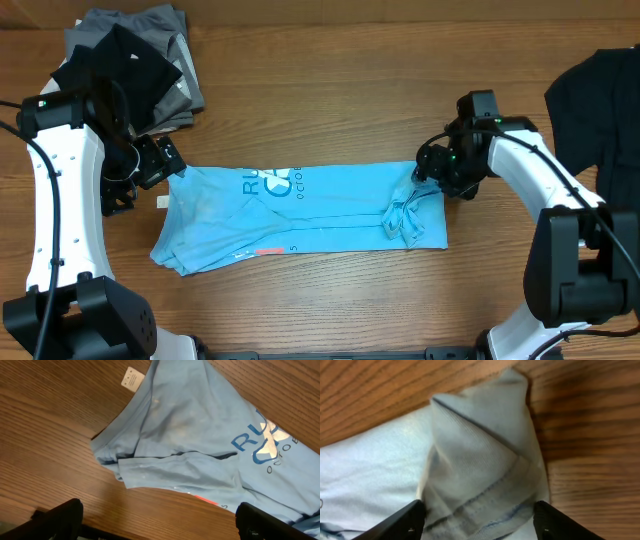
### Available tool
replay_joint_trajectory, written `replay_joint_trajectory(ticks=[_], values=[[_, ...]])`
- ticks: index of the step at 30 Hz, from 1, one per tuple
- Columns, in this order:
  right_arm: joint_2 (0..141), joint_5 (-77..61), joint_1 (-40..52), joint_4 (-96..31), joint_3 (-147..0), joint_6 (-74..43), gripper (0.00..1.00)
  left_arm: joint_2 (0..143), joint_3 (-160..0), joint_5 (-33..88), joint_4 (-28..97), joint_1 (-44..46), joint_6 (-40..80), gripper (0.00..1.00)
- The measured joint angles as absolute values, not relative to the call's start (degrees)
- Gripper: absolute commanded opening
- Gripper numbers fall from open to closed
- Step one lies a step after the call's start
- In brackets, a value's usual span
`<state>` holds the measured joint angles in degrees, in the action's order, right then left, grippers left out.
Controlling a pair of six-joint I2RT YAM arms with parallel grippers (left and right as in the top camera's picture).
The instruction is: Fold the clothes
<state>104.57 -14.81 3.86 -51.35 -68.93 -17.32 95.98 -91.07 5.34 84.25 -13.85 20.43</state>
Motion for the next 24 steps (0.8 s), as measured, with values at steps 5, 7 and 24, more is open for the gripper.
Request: replay_joint_trajectory(ticks=[5, 7, 24], values=[[104.57, -16.93, 3.86, -49.19, -67.37, -18.26, 0.26, 95.98, -91.07, 5.32, 84.25, -13.85, 20.40, 1.00], [104.57, -18.22, 3.86, -47.77, -67.37, -18.83, 0.18, 95.98, -91.07, 5.34, 84.23, -13.85, 20.43, 1.00], [104.57, -28.05, 9.30, -40.56, -67.37, -23.16, 0.43, 95.98, -91.05, 5.34, 84.16, -13.85, 20.43, 1.00]])
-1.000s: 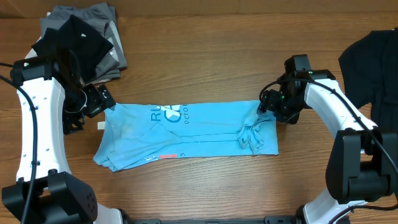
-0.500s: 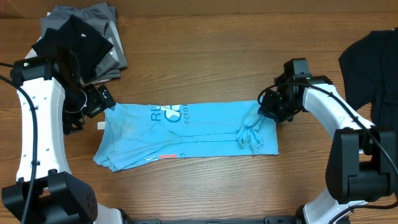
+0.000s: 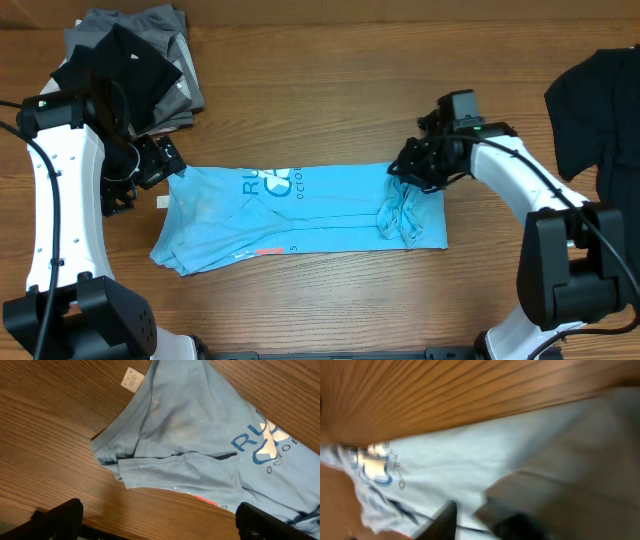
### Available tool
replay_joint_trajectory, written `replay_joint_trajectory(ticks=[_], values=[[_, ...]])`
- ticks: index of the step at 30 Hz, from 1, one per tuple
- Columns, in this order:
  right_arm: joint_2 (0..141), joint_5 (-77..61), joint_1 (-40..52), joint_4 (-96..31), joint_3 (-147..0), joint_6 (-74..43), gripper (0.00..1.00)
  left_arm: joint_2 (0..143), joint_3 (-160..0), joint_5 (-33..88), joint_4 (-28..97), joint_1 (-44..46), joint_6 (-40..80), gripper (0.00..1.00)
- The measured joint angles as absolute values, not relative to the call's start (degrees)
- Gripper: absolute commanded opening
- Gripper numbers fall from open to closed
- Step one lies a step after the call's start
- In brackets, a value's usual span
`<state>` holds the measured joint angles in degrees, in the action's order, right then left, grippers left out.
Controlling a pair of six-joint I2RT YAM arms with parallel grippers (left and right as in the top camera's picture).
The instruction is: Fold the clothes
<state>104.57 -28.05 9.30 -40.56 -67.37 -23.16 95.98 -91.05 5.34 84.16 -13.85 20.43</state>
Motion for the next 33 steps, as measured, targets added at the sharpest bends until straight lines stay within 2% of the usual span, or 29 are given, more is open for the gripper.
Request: replay_joint_trajectory(ticks=[3, 9, 11, 14, 15, 19, 24, 33], values=[[104.57, -28.51, 11.92, -38.87, -67.37, -24.05, 0.54, 95.98, -91.05, 5.32, 84.12, -13.85, 20.40, 1.00], [104.57, -29.17, 16.56, -39.09, -67.90, -24.88, 0.56, 95.98, -91.05, 5.34, 84.12, -13.85, 20.40, 1.00], [104.57, -29.69, 16.49, -42.37, -69.52, -24.93, 0.70, 95.98, -91.05, 5.34, 84.14, -13.85, 20.40, 1.00], [104.53, -31.20, 15.31, -48.25, -74.04, -23.18, 0.98, 95.98, -91.05, 5.34, 84.14, -13.85, 20.40, 1.00], [104.49, -31.59, 14.83, -50.89, -76.18, -22.11, 1.00, 95.98, -91.05, 5.34, 84.01, -13.85, 20.40, 1.00], [103.48, -32.80, 13.10, -58.89, -83.79, -18.37, 1.00, 95.98, -91.05, 5.34, 83.96, -13.85, 20.43, 1.00], [102.08, -29.69, 12.84, -64.23, -85.73, -16.21, 1.00, 95.98, -91.05, 5.34, 84.03, -13.85, 20.43, 1.00], [102.10, -26.76, 12.67, -64.58, -85.73, -15.22, 1.00, 95.98, -91.00, 5.34, 83.94, -13.85, 20.40, 1.00]])
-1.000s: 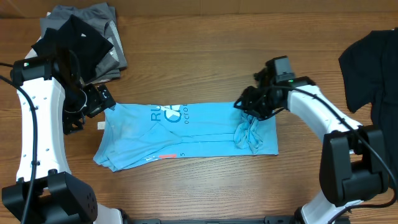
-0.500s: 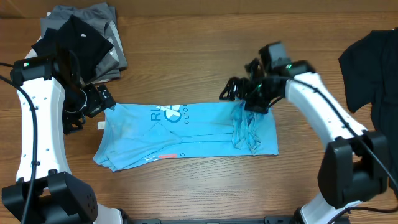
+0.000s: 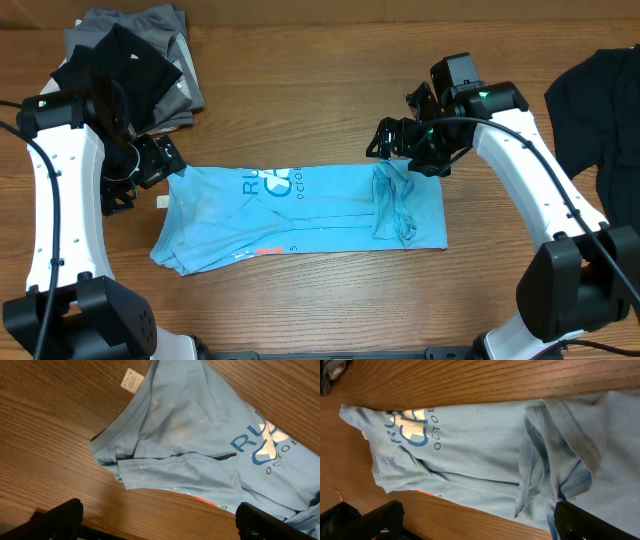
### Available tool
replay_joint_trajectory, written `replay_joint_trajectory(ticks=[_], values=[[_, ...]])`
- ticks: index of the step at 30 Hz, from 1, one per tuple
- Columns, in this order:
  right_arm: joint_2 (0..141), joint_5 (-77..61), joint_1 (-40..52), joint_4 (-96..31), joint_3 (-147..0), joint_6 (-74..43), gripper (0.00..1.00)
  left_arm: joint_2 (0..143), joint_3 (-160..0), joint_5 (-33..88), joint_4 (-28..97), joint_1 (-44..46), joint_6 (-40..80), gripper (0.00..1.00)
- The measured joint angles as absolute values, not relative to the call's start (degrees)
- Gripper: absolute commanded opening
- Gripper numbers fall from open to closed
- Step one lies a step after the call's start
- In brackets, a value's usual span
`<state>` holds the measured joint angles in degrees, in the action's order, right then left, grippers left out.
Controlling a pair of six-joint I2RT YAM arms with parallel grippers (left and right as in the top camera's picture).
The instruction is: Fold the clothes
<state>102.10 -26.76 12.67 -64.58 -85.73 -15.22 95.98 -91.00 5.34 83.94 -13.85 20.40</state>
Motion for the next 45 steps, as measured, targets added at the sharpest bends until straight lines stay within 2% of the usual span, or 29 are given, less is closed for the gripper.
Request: replay_joint_trajectory(ticks=[9, 13, 16, 19, 20, 30, 45], values=[[102.10, -22.22, 15.75, -65.14, -85.73, -16.38, 0.96, 95.98, -91.00, 5.34, 84.18, -13.85, 20.40, 1.00], [102.10, -16.01, 12.56, -68.79, -85.71, -18.13, 0.72, 95.98, -91.00, 5.34, 84.18, -13.85, 20.40, 1.00], [102.10, -12.14, 9.61, -70.26, -85.60, -18.76, 0.45, 95.98, -91.00, 5.34, 84.23, -13.85, 20.40, 1.00], [102.10, -9.50, 8.29, -69.28, -84.07, -18.55, 0.12, 95.98, -91.00, 5.34, 84.20, -13.85, 20.40, 1.00], [102.10, -9.08, 8.29, -68.49, -83.26, -18.68, 0.04, 95.98, -91.00, 5.32, 84.16, -13.85, 20.43, 1.00], [102.52, -8.99, 8.40, -54.74, -66.35, -19.46, 0.04, 95.98, -90.98, 5.37, 84.03, -13.85, 20.43, 1.00], [102.56, -18.65, 9.39, -47.48, -63.94, -20.78, 0.04, 95.98, -90.98, 5.34, 84.09, -13.85, 20.40, 1.00]])
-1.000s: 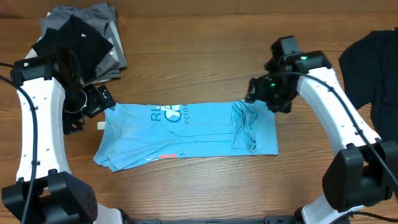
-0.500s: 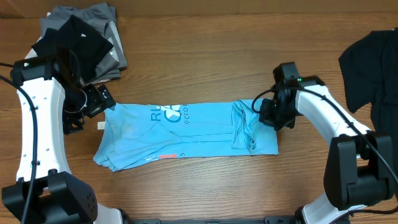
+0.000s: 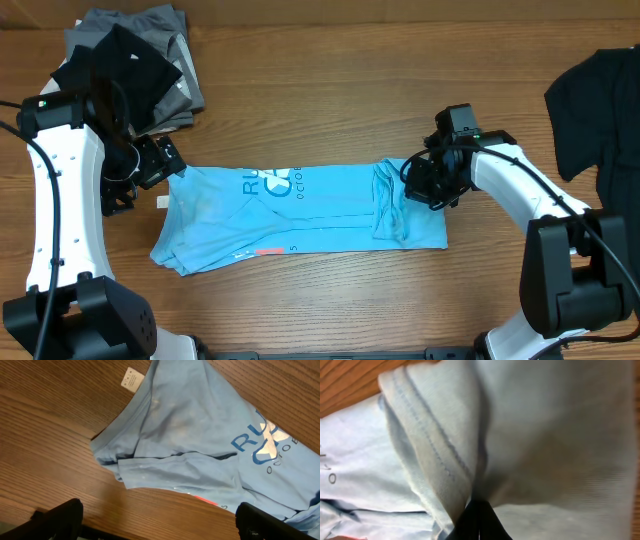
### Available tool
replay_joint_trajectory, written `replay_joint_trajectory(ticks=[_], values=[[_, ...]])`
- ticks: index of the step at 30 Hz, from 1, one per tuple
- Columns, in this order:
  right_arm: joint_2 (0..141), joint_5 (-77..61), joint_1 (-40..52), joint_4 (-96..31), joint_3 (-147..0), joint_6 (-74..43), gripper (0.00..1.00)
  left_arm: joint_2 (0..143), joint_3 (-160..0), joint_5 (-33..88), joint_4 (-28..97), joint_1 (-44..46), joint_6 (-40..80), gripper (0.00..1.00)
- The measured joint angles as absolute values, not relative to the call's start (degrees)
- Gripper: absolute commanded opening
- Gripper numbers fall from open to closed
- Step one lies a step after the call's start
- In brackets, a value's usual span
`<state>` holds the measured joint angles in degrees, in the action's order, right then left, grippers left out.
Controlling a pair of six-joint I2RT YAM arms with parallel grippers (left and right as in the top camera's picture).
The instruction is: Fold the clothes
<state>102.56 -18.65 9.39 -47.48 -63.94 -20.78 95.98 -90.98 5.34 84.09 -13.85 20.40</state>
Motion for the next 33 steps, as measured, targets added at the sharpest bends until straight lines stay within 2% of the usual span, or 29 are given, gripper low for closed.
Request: replay_joint_trajectory(ticks=[11, 14, 16, 17, 18, 19, 20, 26, 29, 33], values=[[102.56, -19.18, 18.57, -43.13, -63.94, -24.47, 0.04, 95.98, -90.98, 5.34, 84.03, -13.85, 20.40, 1.00], [102.56, -18.87, 21.45, -45.60, -64.40, -25.50, 0.05, 95.98, -90.98, 5.34, 84.01, -13.85, 20.43, 1.00], [102.39, -16.80, 21.06, -51.90, -66.17, -25.78, 0.19, 95.98, -90.96, 5.32, 84.01, -13.85, 20.40, 1.00], [102.15, -15.42, 20.25, -54.89, -67.59, -25.67, 0.35, 95.98, -90.96, 5.32, 84.01, -13.85, 20.40, 1.00], [101.89, -14.06, 19.18, -57.71, -69.38, -25.26, 0.60, 95.98, -90.96, 5.32, 84.03, -13.85, 20.43, 1.00], [101.34, -13.13, 17.82, -59.77, -71.18, -24.97, 0.97, 95.98, -90.96, 5.34, 83.99, -13.85, 20.40, 1.00], [100.57, -12.01, 16.05, -61.80, -73.21, -24.01, 1.00, 95.98, -90.94, 5.32, 84.01, -13.85, 20.40, 1.00], [94.17, -10.70, 1.30, -65.67, -81.08, -16.14, 1.00, 95.98, -90.89, 5.34, 84.01, -13.85, 20.40, 1.00], [93.71, -13.65, -6.11, -66.02, -80.93, -10.52, 1.00, 95.98, -90.89, 5.34, 84.01, -13.85, 20.43, 1.00], [96.25, -20.23, -11.60, -65.65, -77.36, -4.14, 1.00, 95.98, -90.89, 5.34, 84.03, -13.85, 20.40, 1.00]])
